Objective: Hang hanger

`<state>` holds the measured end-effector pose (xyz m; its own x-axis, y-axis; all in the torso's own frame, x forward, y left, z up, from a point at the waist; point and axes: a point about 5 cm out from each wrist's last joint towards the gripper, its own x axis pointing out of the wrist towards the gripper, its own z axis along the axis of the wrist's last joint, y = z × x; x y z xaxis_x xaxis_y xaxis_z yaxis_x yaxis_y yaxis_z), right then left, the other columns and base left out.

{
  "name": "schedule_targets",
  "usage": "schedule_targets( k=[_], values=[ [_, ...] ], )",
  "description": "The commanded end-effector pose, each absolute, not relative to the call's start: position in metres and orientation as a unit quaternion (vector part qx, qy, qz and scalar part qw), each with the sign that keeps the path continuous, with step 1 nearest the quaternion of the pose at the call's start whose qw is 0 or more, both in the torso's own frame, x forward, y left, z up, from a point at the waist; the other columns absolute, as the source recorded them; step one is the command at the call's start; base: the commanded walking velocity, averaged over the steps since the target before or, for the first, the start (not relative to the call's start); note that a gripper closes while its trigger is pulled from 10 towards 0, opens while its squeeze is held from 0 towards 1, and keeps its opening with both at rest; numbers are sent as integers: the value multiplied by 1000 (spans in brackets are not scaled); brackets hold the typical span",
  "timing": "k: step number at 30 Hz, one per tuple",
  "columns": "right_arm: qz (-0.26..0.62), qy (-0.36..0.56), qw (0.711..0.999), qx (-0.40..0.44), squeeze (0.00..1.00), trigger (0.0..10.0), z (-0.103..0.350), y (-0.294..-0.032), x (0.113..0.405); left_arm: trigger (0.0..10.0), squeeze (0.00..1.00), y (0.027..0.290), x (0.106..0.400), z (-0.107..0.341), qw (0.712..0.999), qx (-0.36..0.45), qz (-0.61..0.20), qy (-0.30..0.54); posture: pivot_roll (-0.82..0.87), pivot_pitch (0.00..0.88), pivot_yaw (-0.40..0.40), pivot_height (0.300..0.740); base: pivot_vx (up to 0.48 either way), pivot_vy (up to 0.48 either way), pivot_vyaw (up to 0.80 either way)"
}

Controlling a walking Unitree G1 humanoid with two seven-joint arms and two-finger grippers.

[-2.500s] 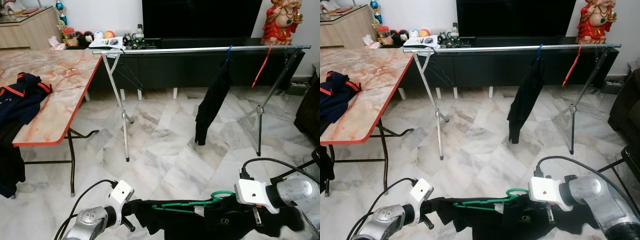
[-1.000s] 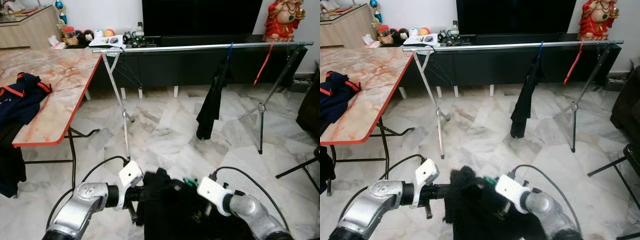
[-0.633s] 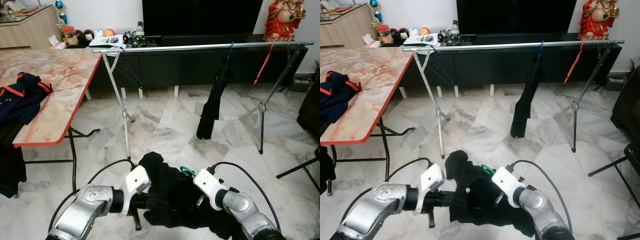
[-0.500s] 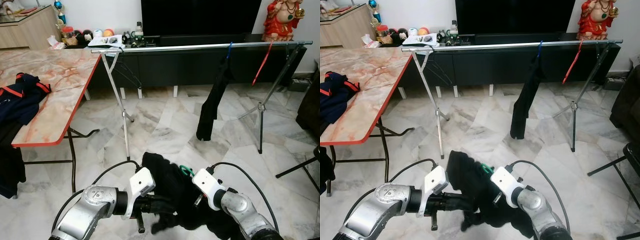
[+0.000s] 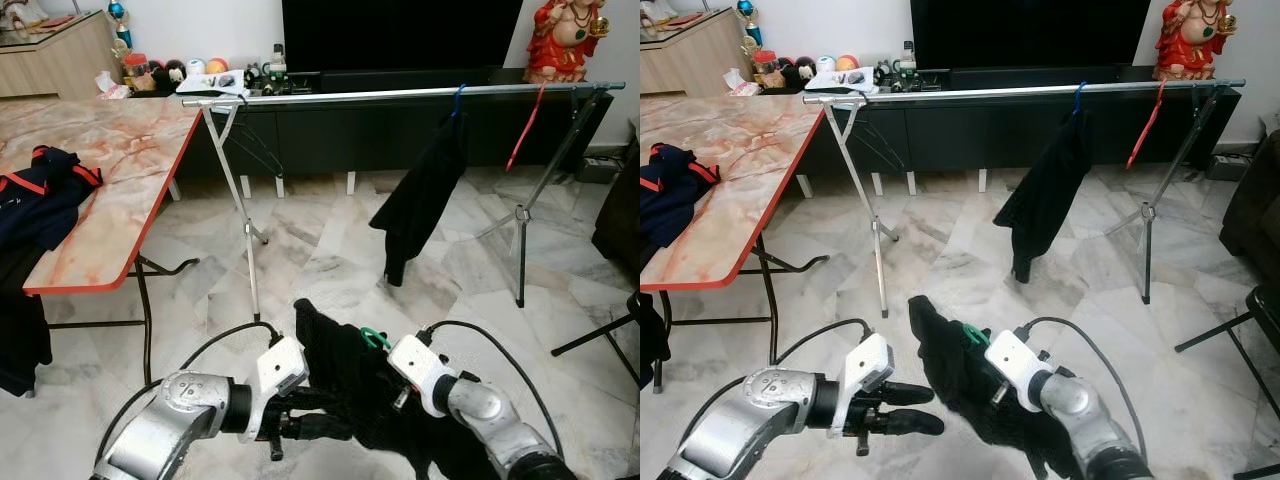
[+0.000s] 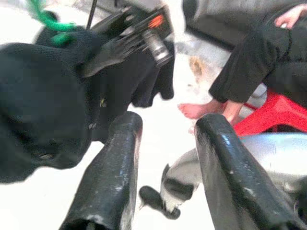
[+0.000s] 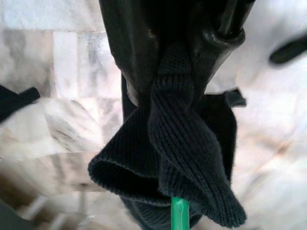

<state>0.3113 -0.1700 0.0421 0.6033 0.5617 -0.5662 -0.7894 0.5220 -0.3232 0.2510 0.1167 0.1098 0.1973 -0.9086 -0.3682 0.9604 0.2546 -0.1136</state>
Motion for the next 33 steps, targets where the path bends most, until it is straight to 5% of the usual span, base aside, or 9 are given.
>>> schedule_targets(
  k=[1,9,16,24,25,26,33],
  values=[
    [448,191,818,-306,0,0,47,-167,310,10000,1000,124,249,111,767,76,-609,189,113,49,34,740,0,0,0],
    [573,204,718,-337,0,0,47,-176,291,10000,1000,138,246,104,753,106,-611,220,115,50,28,740,0,0,0],
    [616,181,705,-300,0,0,53,-166,288,10000,1000,130,242,97,721,104,-644,233,117,47,16,740,0,0,0],
    [621,160,710,-291,0,0,60,-159,294,10000,1000,119,247,93,724,125,-641,224,117,44,10,740,0,0,0],
    [623,157,710,-288,0,0,62,-157,294,10000,220,119,250,92,730,133,-634,218,117,44,10,740,0,0,0],
    [627,153,708,-286,0,0,63,-156,295,10000,0,117,253,91,740,136,-622,215,117,44,10,740,0,0,0],
    [643,142,698,-282,0,0,67,-150,294,10000,0,113,263,90,766,134,-597,196,114,40,8,740,0,0,0]
  ],
)
